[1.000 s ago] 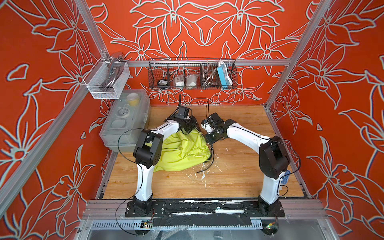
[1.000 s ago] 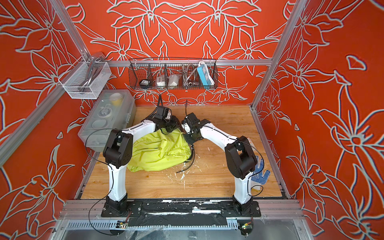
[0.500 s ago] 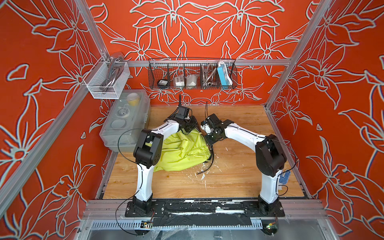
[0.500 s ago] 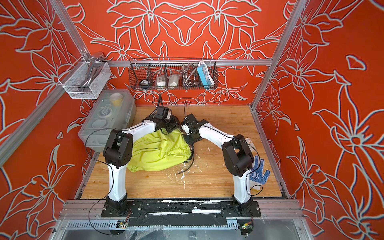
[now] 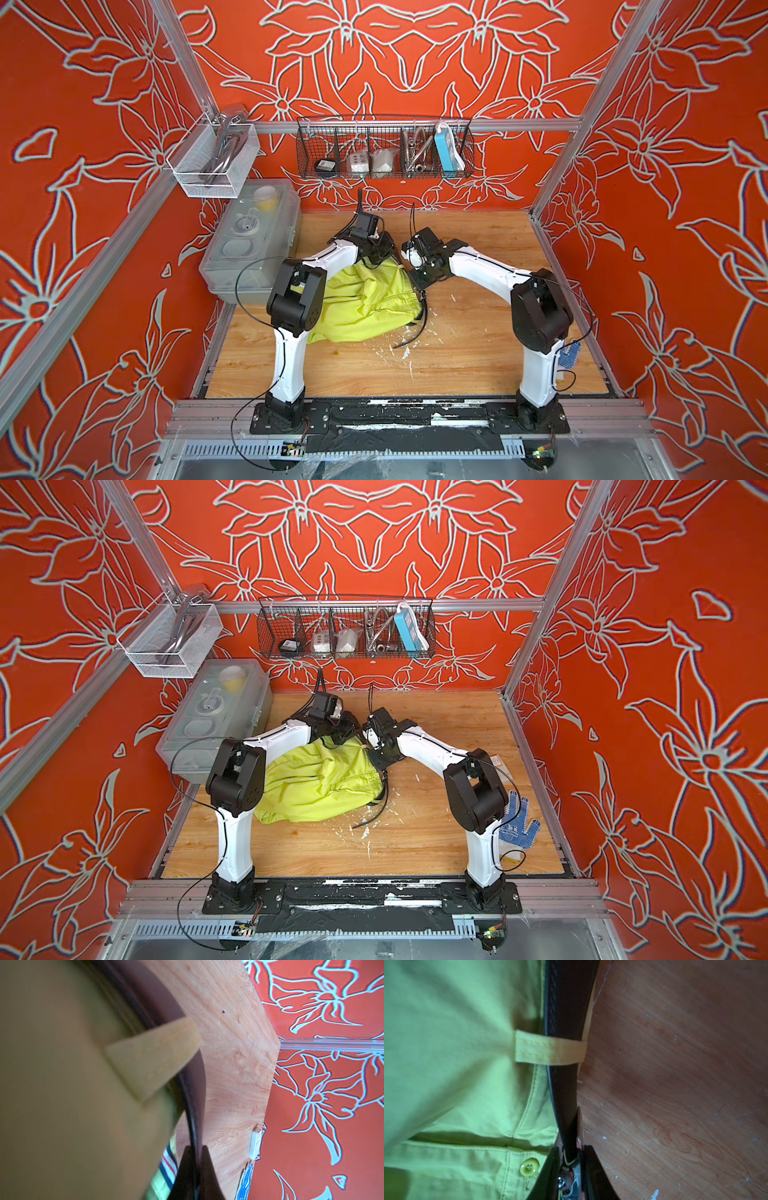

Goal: Remove the belt from the trousers

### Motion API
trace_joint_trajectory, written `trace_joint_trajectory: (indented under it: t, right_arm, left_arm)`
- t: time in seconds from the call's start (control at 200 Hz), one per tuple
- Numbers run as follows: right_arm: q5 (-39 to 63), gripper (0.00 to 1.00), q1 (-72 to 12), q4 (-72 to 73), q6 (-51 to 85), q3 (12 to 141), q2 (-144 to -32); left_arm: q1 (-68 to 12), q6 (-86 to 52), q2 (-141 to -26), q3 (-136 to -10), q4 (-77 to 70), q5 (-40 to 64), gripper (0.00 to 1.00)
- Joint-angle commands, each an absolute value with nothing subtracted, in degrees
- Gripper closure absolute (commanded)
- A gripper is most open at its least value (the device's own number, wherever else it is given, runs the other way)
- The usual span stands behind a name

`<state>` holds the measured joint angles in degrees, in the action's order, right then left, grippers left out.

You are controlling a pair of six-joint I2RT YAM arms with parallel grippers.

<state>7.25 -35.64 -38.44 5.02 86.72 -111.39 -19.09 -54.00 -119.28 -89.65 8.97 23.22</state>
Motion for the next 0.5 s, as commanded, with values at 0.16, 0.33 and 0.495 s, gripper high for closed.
trace_joint_trajectory:
  t: [0.16, 0.33, 0.495]
  right_arm:
    - [5.21, 1.0, -33.41, -41.41, 7.3, 86.32, -113.42]
    - [4.84, 1.0, -33.2, -42.71, 7.38, 86.31, -114.25]
    - [4.77, 1.0, -33.15, -42.71, 7.23, 85.61, -114.34]
  left_arm:
    - [-16.54, -54.47, -111.38, -94.75, 10.23, 25.98, 1.0]
    - [-14.96, -58.91, -109.74, -94.21, 5.52, 29.03, 1.0]
    - [-14.09, -61.13, -108.05, -95.69, 3.58, 29.0, 1.0]
